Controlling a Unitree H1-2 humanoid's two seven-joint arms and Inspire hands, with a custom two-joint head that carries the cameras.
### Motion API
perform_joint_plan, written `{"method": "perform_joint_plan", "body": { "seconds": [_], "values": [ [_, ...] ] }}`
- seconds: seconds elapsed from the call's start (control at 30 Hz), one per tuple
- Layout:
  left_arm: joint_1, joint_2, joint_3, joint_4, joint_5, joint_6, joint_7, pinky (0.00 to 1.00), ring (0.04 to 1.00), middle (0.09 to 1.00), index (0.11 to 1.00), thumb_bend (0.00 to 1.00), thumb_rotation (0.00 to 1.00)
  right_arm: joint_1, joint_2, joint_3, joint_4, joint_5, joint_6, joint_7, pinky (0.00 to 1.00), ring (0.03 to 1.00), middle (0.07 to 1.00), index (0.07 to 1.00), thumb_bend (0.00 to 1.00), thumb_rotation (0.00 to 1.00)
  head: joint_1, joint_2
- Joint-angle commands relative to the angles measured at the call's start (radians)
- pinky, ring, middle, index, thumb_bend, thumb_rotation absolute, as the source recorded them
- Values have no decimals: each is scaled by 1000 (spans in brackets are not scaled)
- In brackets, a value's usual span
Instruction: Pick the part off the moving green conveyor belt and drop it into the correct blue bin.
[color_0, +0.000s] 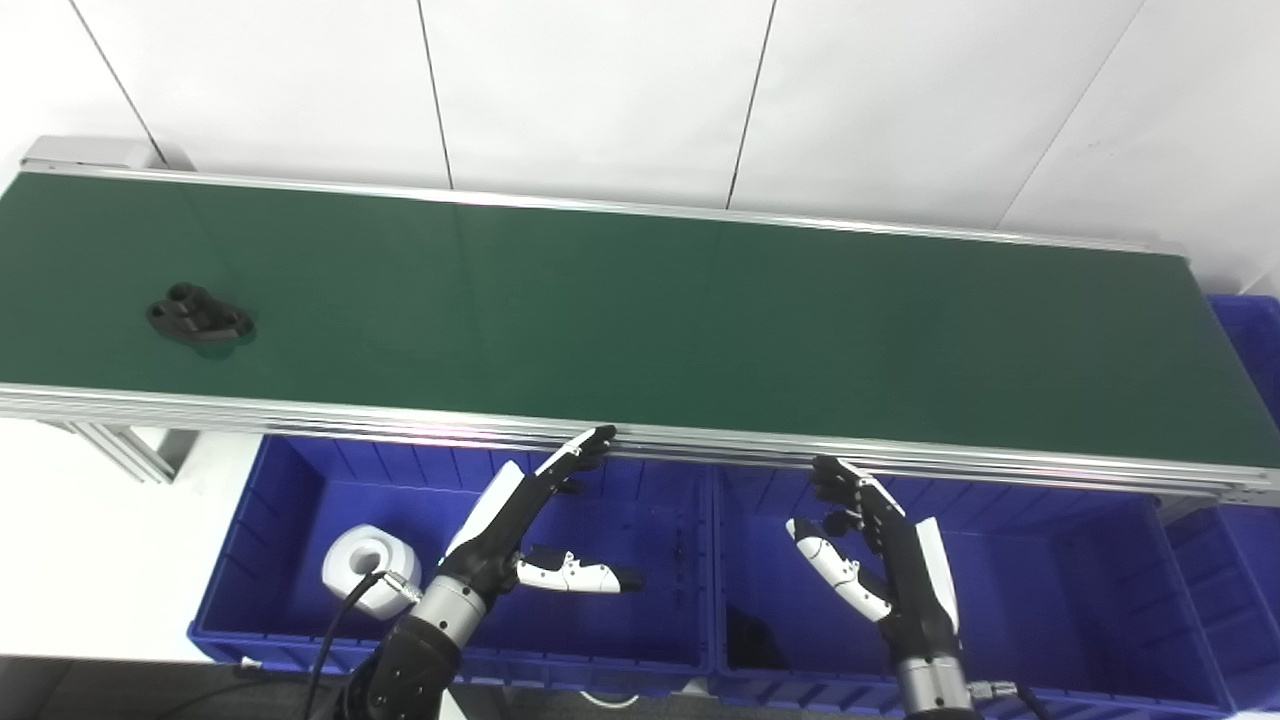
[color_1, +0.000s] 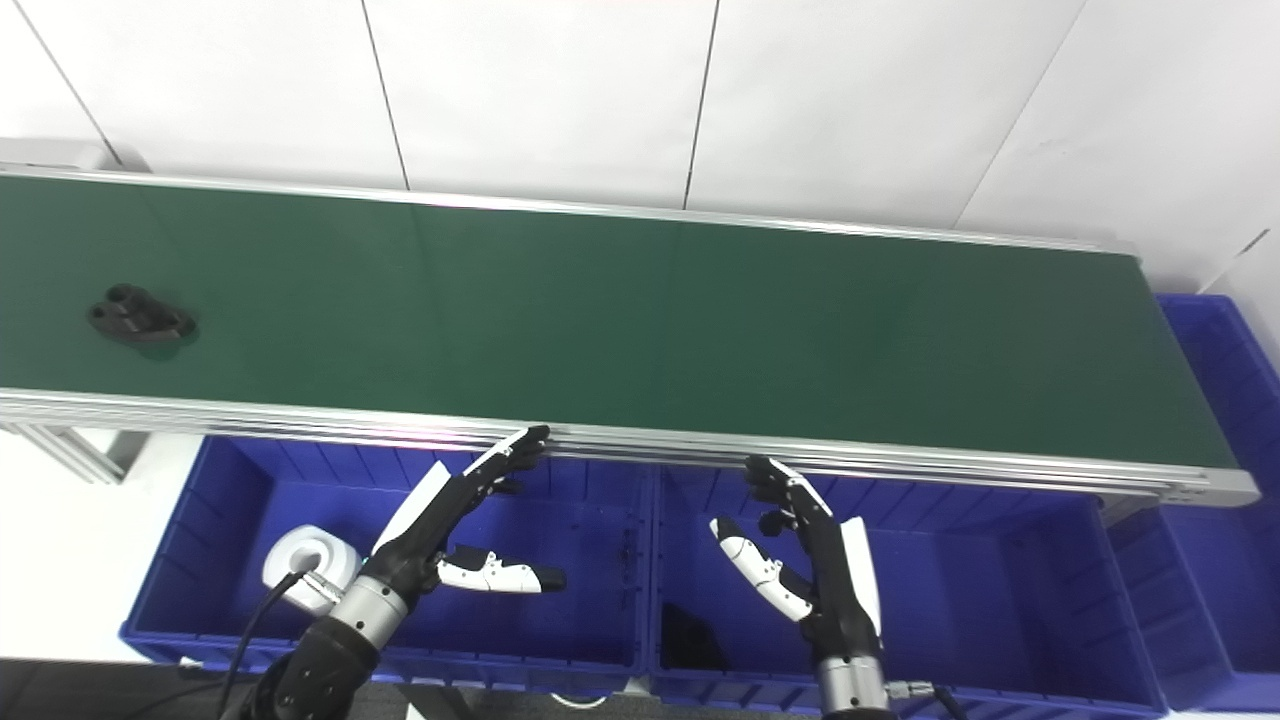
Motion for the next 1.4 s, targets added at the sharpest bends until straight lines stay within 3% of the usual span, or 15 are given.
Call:
{"method": "perform_joint_plan", "body": {
  "seconds": [0.0,1.37],
  "values": [
    [-21,-6,0,-26,-10,-34,8,811,891,916,925,676,395,-4,0,-8,-28,2,-9,-7,699,775,783,790,601,565,0,0],
    [-25,-4,1,-18,-8,-37,9,806,885,911,923,675,387,-8,0,-5,-24,21,-7,4,707,779,792,795,603,571,2,-1]
  ]
}}
